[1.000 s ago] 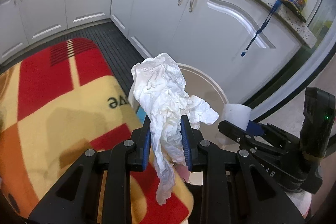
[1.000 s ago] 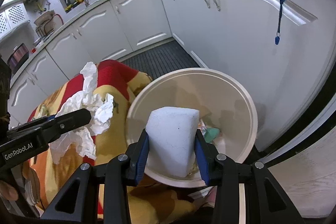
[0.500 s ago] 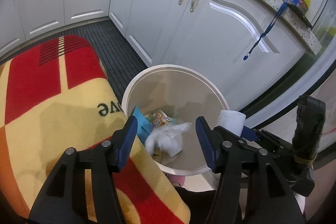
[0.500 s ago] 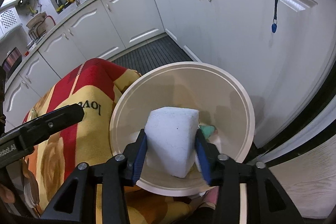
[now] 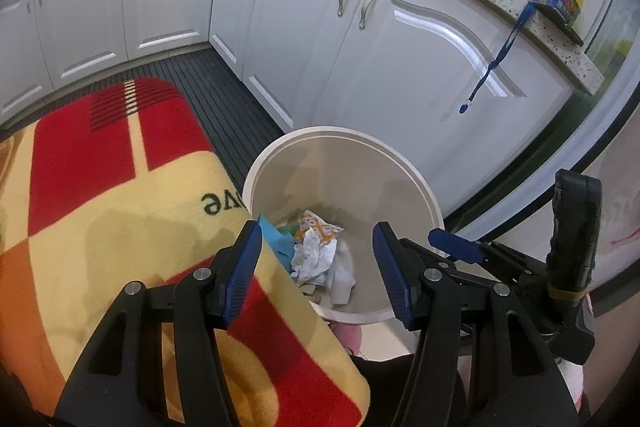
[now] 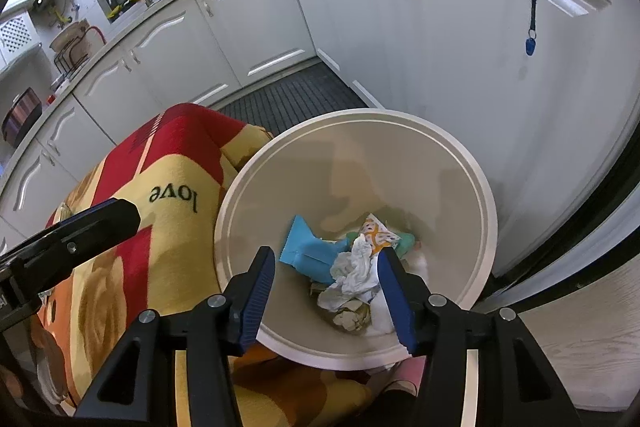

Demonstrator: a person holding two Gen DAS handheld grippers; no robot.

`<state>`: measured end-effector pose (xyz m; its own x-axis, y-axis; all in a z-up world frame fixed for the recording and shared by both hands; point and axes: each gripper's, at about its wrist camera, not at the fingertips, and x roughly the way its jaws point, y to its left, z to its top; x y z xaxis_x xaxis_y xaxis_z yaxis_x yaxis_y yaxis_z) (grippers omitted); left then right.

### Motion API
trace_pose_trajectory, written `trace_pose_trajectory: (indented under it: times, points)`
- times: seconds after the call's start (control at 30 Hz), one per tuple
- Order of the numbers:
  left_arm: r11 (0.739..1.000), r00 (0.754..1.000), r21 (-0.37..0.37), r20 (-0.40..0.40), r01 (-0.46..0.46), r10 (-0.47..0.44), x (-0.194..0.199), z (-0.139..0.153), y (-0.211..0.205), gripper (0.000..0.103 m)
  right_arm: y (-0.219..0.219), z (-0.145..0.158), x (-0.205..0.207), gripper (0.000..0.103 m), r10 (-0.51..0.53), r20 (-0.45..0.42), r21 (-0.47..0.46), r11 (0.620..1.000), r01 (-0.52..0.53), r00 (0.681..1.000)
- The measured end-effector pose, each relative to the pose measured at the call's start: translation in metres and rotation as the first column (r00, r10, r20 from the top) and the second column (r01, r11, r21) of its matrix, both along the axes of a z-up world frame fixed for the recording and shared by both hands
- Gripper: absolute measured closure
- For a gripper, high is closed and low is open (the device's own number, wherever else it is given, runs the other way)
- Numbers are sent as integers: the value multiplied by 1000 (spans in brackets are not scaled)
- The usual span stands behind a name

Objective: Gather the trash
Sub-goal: 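Move both tools back over the remaining boxes on the blanket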

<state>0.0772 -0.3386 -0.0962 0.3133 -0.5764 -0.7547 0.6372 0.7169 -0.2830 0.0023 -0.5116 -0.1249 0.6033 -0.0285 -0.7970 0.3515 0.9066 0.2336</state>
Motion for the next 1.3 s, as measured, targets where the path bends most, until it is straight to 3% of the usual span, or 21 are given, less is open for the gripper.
trace_pose_trajectory:
  times: [0.83,1.3]
  points:
    - [993,992,8,47,-115,114,-17,19,96,47,66,35,7,44,118,57,-45,992,-115,991]
    - [971,970,31,51,-238,236,-16,20,165,47,127,39,25,41,247,65,-50,969,-244,967]
